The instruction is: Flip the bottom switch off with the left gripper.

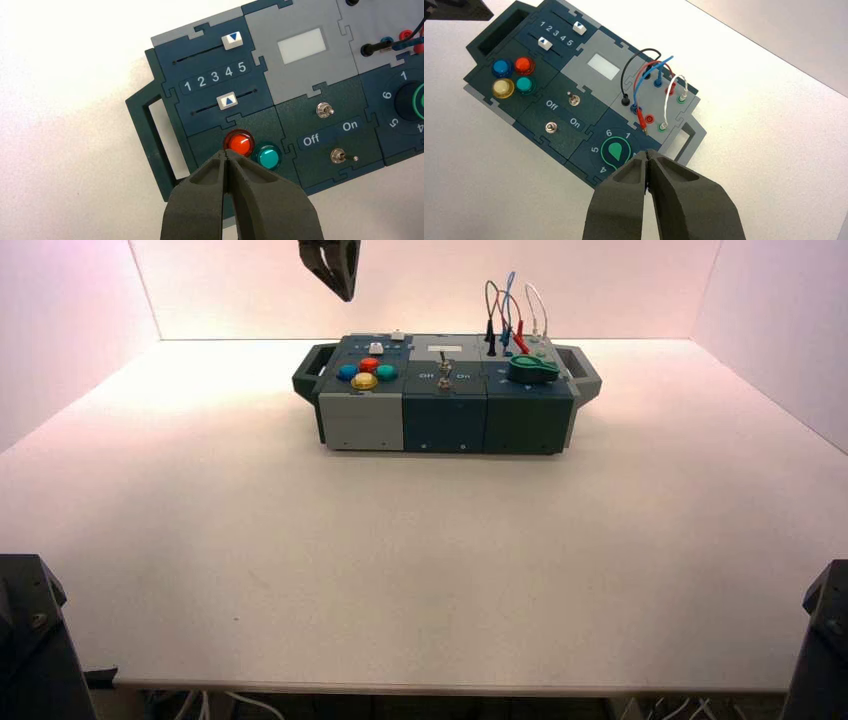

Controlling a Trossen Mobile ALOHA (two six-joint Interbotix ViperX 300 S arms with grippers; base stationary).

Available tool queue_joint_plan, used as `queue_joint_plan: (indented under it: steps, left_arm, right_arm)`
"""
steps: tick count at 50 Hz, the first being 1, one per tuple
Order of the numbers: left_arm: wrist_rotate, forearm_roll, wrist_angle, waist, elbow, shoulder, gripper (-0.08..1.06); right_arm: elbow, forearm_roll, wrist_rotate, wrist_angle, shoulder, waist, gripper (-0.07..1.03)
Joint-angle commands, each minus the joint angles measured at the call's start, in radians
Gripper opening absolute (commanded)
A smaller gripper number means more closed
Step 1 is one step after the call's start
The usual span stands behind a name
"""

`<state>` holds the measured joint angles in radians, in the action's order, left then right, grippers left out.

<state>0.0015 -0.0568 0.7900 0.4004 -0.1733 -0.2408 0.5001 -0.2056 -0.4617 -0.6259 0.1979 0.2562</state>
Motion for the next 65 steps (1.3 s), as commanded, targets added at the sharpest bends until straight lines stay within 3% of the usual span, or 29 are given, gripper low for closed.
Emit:
queue_joint_plan:
  steps: [1,18,24,36,49,59,65]
  left_arm:
    - [0.003,0.000,-0.003,-0.002,0.009,0.048,-0.03]
    - [0.003,0.000,-0.003,-0.002,0.009,0.048,-0.03]
    - [0.002,-0.002,-0.002,-0.002,0.009,0.054,-0.03]
    - [-0.038,-0.034,0.080,0.014,0.038,0.101,-0.03]
    - [-0.126,-0.038,0.176,0.048,0.021,0.130,-0.03]
    - [-0.179,-0.044,0.206,0.103,-0.021,0.138,-0.03]
    - [-0.201,-0.061,0.201,0.137,-0.023,0.144,-0.03]
  right_arm:
    - [-0.012,-0.003,-0.002,0.008,0.017,-0.002,-0.02]
    - [-0.012,-0.003,-0.002,0.008,0.017,-0.002,-0.02]
    - [-0.012,-0.003,0.011,0.008,0.014,-0.002,-0.02]
    - [-0.012,-0.003,0.089,-0.002,0.000,-0.006,-0.02]
    - [0.003,-0.003,0.250,-0.044,-0.018,-0.084,-0.02]
    - [0.025,-0.006,0.298,-0.061,-0.037,-0.130,-0.02]
    - [0.029,-0.008,0.322,-0.064,-0.061,-0.137,-0.02]
